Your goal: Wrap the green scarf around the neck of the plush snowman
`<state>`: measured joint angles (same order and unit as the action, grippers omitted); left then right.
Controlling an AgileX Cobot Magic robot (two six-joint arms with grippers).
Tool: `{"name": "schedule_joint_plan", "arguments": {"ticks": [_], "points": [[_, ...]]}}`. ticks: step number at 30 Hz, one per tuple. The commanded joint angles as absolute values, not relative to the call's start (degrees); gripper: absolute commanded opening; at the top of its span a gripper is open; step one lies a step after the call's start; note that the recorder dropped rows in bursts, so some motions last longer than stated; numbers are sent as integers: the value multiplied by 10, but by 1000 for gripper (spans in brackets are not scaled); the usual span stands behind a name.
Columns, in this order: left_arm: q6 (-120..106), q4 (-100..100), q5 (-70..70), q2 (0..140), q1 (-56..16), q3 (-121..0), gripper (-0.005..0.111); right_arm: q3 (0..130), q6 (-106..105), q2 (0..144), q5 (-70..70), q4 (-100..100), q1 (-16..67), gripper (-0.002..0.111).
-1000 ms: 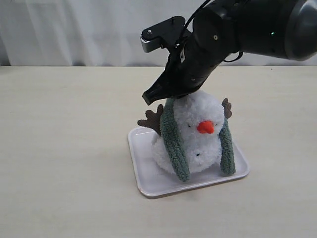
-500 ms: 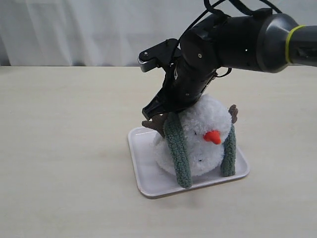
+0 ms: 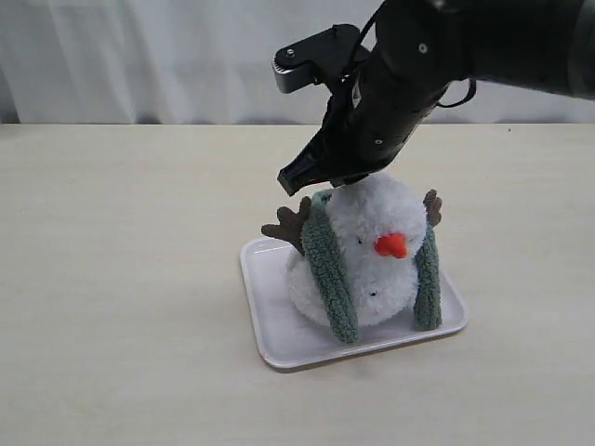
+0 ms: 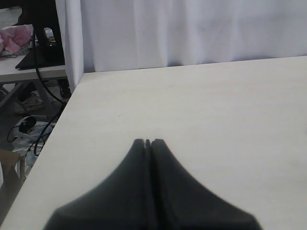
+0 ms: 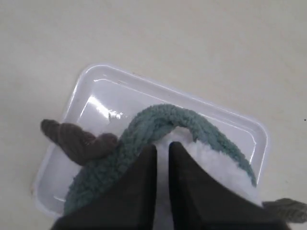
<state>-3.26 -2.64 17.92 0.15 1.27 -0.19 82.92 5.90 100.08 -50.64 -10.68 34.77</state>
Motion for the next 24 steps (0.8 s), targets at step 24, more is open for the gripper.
{"name": "schedule_joint_plan", "arguments": {"ticks": [24], "points": [[-33, -24, 174, 0, 14, 0, 0, 596, -65, 938, -339, 101, 348, 45]]}}
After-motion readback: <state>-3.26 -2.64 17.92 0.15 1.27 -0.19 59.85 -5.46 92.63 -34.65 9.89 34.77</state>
